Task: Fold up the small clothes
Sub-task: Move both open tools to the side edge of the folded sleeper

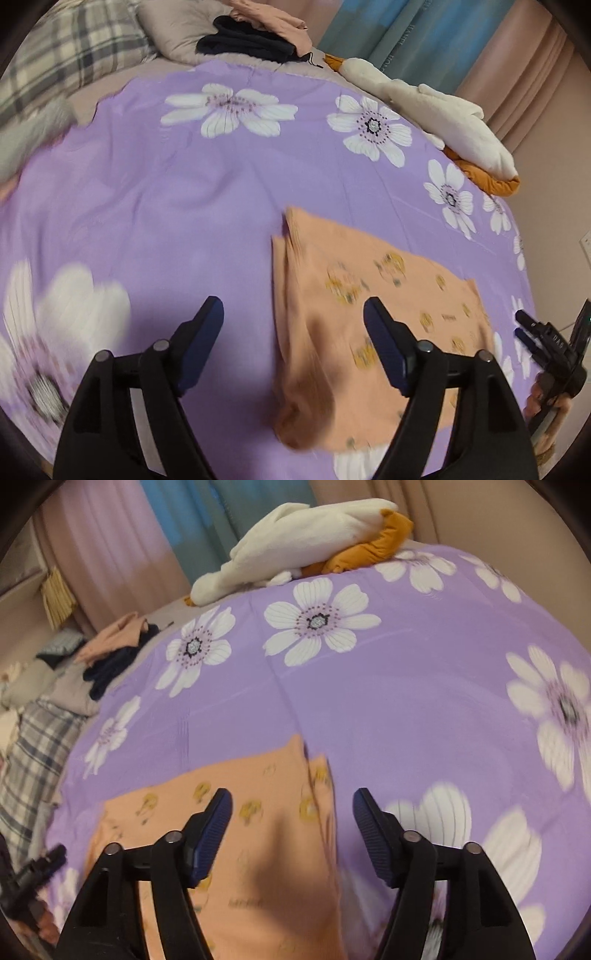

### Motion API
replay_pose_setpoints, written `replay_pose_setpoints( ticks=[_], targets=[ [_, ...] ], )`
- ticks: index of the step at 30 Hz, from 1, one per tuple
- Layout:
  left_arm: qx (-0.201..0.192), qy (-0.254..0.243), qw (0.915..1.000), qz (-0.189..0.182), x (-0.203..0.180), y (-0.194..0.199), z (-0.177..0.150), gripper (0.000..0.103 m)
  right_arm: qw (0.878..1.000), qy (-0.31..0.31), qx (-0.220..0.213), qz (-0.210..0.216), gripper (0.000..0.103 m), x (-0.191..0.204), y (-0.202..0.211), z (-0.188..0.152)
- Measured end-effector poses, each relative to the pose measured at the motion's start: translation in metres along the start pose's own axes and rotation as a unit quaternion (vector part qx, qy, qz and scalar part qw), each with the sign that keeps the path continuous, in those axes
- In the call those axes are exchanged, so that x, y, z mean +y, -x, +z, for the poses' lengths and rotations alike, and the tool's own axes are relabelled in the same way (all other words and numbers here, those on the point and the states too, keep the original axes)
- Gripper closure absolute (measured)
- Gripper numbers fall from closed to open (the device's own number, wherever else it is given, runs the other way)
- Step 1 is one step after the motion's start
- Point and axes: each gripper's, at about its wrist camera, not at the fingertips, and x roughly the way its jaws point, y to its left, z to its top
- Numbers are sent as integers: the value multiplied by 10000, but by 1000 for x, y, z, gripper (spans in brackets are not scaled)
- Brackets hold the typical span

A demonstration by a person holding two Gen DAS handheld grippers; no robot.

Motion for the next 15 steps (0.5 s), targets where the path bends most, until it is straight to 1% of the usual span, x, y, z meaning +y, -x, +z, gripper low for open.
replay_pose_setpoints(
  ticks=[3, 5, 8, 12, 14, 15],
  targets=[
    [277, 183, 9992, -224, -2, -8, -24, 26, 9997, -223, 70, -15, 30, -4, 1, -22],
    [468, 220, 9982, -293, -4, -12, -35, 26, 9991, -374, 184, 114, 30, -7, 0, -35],
    [505, 242, 9980, -308, -6, -10, -46, 26, 9964, -665, 401, 342, 30, -16, -2, -54],
    [681, 289, 9962, -466, -7, -16, -57, 27, 9958, -648, 590, 259, 30, -21, 0, -73],
    [651, 321, 9961, -504, -6, -17, -59, 29, 9952, -654, 647, 322, 30, -23, 2, -80],
    [639, 348, 9959, -532, -6, -19, -59, 30, 9941, -713, 688, 450, 30, -25, 3, -84]
  ],
)
